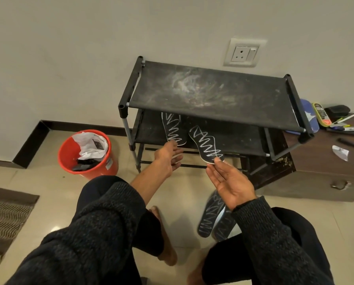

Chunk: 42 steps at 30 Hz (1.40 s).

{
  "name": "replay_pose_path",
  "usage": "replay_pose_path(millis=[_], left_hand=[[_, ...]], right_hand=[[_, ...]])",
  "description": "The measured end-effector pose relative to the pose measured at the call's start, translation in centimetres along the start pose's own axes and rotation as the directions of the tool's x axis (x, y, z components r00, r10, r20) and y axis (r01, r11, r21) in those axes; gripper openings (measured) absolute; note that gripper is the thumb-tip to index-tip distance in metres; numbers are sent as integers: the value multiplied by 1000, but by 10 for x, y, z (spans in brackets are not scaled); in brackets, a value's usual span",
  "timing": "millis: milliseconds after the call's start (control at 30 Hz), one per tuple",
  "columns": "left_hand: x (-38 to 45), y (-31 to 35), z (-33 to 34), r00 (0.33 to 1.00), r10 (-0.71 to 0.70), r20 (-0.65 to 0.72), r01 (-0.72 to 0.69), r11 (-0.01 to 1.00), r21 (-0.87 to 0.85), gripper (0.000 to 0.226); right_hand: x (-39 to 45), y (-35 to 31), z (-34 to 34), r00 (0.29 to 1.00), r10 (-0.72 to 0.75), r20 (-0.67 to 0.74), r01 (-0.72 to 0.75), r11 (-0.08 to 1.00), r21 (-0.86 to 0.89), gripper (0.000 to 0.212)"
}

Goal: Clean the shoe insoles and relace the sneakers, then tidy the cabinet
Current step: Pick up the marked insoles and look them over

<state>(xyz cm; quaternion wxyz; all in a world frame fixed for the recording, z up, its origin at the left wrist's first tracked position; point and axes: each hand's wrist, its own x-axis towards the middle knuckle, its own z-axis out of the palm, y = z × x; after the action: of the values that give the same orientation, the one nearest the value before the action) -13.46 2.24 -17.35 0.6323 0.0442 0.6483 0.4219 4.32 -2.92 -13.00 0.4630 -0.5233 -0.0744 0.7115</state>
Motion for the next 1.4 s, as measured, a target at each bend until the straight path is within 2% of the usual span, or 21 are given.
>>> replay_pose_path(millis=[133, 333, 500, 667, 800, 900, 1033, 1133, 1267, 1333, 1400], left_hand=[[-49, -9, -17, 995, 10, 95, -14, 999, 45, 31], [-169, -43, -45, 970, 53, 238, -71, 995, 70, 23], [-248, -83, -69, 947, 201, 250, -257, 942, 215, 21], [-276, -108, -95, 909, 339, 241, -385, 905, 178, 14], [-290, -109, -109, 832, 494, 252, -542, 822, 176, 11], [-302, -105, -117, 757, 596, 267, -645, 747, 162, 17], [-313, -101, -128, 669, 692, 271, -741, 648, 176, 23], [-316, -103, -136, 634, 735, 238, -773, 608, 180, 20], [-313, -108, -144, 669, 724, 168, -742, 664, 95, 25], [-302, -115, -147, 735, 672, 87, -677, 734, 45, 32], [-286, -126, -149, 818, 575, 27, -574, 818, -42, 20]], right_hand=[[-22, 7, -9, 999, 3, 43, -3, 1000, 11, 40], [-81, 31, -42, 994, 49, 96, -52, 998, 26, 41], [-142, 47, -72, 991, 94, 96, -103, 990, 95, 50], [-188, 46, -83, 996, 17, 83, -26, 994, 105, 48], [-212, 43, -82, 990, -73, 120, 61, 993, 104, 48], [-225, 40, -76, 976, -122, 183, 109, 991, 83, 46], [-236, 37, -63, 950, -158, 270, 145, 987, 67, 40], [-238, 40, -52, 939, -146, 312, 136, 989, 54, 40], [-231, 49, -37, 944, -112, 312, 104, 994, 43, 40], [-222, 56, -30, 945, -80, 316, 82, 997, 8, 41], [-207, 66, -26, 952, -57, 301, 66, 998, -20, 41]])
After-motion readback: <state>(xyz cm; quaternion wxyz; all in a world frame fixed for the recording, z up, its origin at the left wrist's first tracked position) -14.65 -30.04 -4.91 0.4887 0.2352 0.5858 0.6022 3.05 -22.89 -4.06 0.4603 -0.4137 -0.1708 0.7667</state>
